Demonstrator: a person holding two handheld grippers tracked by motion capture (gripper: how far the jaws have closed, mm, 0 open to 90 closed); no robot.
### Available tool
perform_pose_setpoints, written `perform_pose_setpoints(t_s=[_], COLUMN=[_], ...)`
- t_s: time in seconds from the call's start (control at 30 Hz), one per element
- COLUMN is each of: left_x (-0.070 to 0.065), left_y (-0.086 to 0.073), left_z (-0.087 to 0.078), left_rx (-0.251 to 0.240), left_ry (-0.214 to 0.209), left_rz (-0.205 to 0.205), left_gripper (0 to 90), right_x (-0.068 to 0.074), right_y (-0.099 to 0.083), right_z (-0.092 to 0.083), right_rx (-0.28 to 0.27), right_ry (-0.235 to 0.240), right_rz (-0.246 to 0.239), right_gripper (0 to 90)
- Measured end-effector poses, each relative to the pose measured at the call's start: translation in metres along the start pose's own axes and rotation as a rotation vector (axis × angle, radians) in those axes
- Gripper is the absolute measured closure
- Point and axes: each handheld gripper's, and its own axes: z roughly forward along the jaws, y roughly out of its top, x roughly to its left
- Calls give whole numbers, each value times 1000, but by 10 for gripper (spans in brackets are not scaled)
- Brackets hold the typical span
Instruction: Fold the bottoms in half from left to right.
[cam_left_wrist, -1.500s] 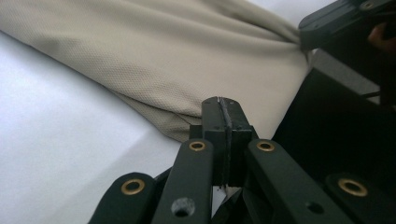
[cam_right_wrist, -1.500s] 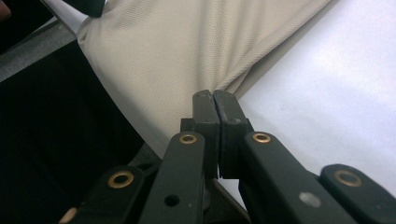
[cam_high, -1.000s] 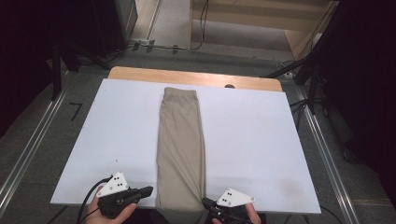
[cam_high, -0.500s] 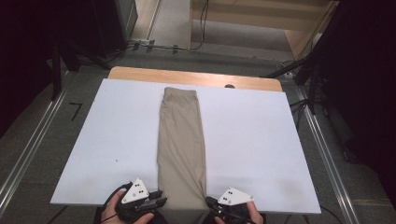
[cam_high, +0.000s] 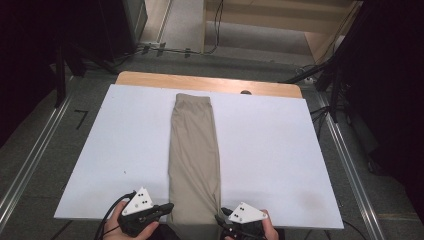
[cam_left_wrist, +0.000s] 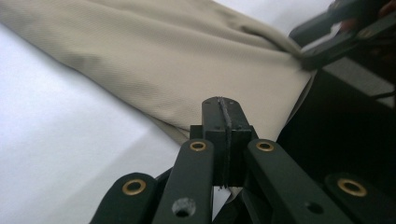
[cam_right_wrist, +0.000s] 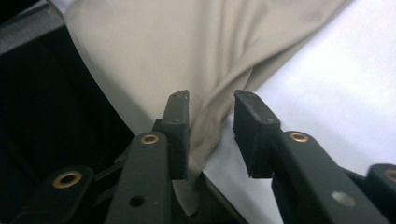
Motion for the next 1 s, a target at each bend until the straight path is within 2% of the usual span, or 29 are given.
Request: perform_pose_setpoints(t_s=[0.1,0.17,0.27,0.33,0.4,0.5,0.57,0.63,0.7,0.77,0.8,0.87,0.93,1.0], left_x=[4,6,9,9,6,-1,-4,-10,-21,-33,-39,-42,-41,-38], left_y=[-2,-4,-8,-10,-10,-10,-12,-18,-24,-28,-30,-35,-38,-40], left_z=[-6,-7,-5,-2,-2,-4,-7,-9,-7,-4,0,5,12,15], left_rx=[-14,-25,-33,-33,-36,-38,-43,-40,-25,3,26,52,79,79], left_ry=[0,-21,-56,-73,-78,-72,-76,-84,-86,-54,-17,16,24,9], left_rz=[-7,-23,-61,-73,-70,-59,-75,-111,-121,-98,-95,-98,-110,-137], left_gripper=[900,900,900,900,844,774,751,752,754,750,730,716,697,694], right_x=[-3,-5,-9,-10,-10,-11,-9,-9,-12,-15,-16,-17,-15,-13], right_y=[-1,-1,-2,-2,-1,0,0,1,-1,-3,-4,-4,-4,-3], right_z=[1,0,-1,-1,-2,-7,-8,-9,-9,-9,-9,-8,-8,-9], right_rx=[1,2,2,7,5,-33,-62,-68,-61,-54,-52,-49,-48,-46], right_ry=[5,1,40,56,74,178,207,188,143,113,107,105,99,88], right_rz=[26,42,77,77,86,136,128,115,115,111,107,107,96,77], right_gripper=[672,698,832,864,868,869,869,864,856,855,855,855,855,855])
